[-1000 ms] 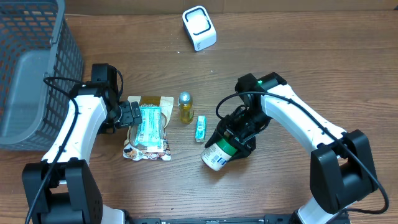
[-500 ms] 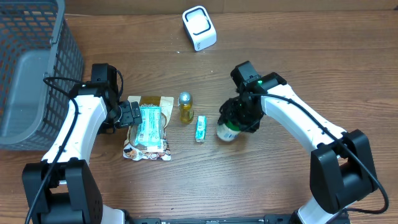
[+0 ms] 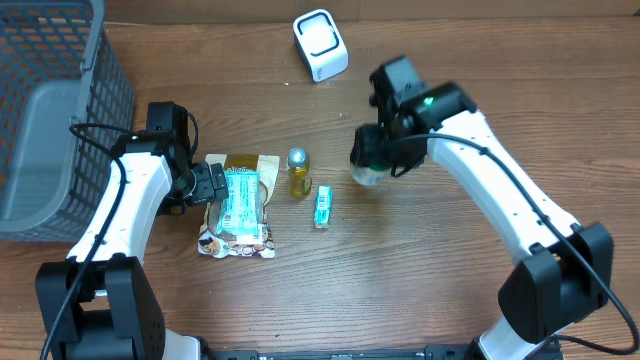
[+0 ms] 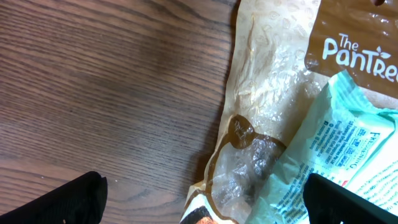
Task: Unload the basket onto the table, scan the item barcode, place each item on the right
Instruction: 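Carry the green-lidded jar back toward the white scanner with the right gripper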
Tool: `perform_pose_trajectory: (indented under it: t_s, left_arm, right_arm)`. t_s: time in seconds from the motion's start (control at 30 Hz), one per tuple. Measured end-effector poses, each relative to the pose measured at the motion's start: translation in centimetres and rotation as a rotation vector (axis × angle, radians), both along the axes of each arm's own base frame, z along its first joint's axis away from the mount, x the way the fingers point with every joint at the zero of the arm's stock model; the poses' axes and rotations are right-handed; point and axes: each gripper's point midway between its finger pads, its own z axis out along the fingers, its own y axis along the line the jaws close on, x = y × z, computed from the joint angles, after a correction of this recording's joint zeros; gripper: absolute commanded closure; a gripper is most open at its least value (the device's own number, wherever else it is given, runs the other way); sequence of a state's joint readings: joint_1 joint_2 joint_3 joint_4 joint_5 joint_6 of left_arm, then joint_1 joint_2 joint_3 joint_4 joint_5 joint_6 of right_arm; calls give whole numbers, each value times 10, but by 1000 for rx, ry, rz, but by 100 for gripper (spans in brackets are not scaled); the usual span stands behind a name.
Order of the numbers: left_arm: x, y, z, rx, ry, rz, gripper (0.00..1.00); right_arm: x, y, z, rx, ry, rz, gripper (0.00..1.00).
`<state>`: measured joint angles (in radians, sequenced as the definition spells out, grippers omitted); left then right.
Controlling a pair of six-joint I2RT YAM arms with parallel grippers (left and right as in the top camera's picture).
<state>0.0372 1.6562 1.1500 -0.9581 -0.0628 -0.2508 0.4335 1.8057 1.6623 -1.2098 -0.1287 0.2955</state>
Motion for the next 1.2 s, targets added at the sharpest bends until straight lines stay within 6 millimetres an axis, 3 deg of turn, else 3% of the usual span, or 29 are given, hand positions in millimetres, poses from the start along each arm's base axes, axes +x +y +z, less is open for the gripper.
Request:
perform_pose_trajectory:
  t_s: [0.07,0.2,0.37,0.8,1.03,1.2]
  left_arm:
    - [0,0,0,0,0,0,0]
    - [0,0,0,0,0,0,1]
    - [0,0,0,0,0,0,0]
    - [0,0,0,0,-1,0,0]
    - [0,0,0,0,-1,0,0]
    - [0,0,0,0,-1,0,0]
  right_arm:
    - [5,2,22,6,-44,34,89]
    - [13,6,41,15,-104,82,89]
    - [26,12,44,32,-169,106,91]
    - [91,40,44,118,-476,139,91]
    - [126,43,55,82,-655,154,91]
    - [138,46,48,68,-686,167,90]
